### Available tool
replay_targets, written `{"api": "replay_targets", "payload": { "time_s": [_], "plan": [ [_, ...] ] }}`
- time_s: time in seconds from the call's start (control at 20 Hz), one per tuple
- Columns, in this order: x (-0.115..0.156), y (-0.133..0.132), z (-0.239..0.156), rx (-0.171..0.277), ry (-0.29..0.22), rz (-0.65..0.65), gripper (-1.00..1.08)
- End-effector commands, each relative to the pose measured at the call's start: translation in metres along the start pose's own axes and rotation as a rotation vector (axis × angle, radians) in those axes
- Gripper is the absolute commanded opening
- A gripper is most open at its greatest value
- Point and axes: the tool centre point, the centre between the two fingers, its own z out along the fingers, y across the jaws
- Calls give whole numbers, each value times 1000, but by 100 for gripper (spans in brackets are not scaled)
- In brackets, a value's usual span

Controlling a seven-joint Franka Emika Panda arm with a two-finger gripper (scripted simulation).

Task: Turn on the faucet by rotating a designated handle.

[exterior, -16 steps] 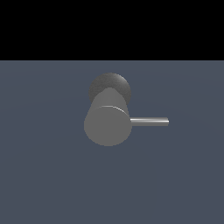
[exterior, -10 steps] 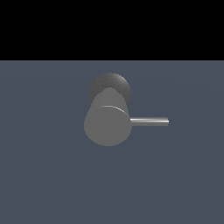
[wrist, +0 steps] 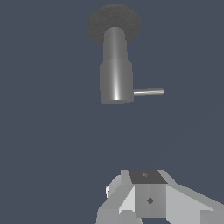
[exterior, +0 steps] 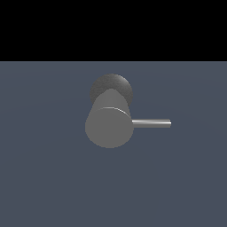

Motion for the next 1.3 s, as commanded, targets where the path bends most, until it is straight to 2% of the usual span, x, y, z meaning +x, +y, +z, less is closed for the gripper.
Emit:
{"api": "replay_targets", "payload": {
  "time_s": [0.0, 0.2, 0.4, 0.85, 1.25],
  "plan": [
    [1, 0, -5, 46, 25, -6, -100],
    [4, 0, -16, 151, 85, -20, -100],
    [8, 2, -33, 291, 169, -36, -100],
    [15, 26, -86, 670, 412, -54, -100],
    [21, 74, -127, 1003, 631, -20, -100]
  ]
}}
